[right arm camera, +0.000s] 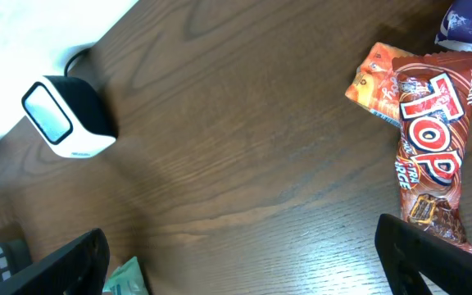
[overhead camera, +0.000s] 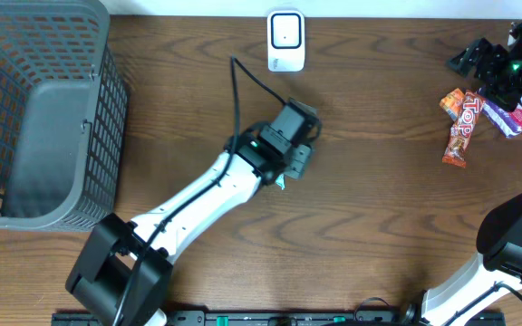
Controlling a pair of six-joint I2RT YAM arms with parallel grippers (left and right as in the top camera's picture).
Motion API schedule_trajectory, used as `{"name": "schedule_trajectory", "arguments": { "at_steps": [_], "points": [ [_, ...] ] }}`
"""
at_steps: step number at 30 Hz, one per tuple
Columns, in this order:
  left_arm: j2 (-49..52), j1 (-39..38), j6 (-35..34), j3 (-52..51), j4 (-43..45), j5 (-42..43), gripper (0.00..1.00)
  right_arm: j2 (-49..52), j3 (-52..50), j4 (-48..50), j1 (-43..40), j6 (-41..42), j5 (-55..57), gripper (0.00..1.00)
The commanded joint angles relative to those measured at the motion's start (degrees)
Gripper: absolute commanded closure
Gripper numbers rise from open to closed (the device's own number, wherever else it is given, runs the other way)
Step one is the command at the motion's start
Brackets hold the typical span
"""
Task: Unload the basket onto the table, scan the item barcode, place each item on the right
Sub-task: 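Carry the green wipes pack right and release it mid-table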
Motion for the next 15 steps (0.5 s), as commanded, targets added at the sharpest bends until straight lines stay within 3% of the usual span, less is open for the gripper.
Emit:
{"name": "schedule_trajectory", "arguments": {
  "at_steps": [1, 8, 10, 15],
  "points": [
    [-0.1, 4.6, -2.1, 0.0, -2.3, -4.0, 0.33, -0.8, 0.8, -0.1, 0.0, -0.3, -0.3, 0.01],
    [-0.1, 15.1, -6.5, 0.0, -8.9, -4.0, 0.31, -0.8, 0.8, -0.1, 0.0, -0.3, -0.3, 0.01],
    [-0.1, 17.6, -6.4, 0.0, -10.3, -4.0, 0.16, -0.8, 0.8, -0.1, 0.0, -0.3, -0.3, 0.01],
    [-0.1, 24.0, -6.5, 0.0, -12.2, -4.1, 0.14, -0.8, 0.8, -0.1, 0.0, -0.3, -0.3, 0.01]
  ]
}}
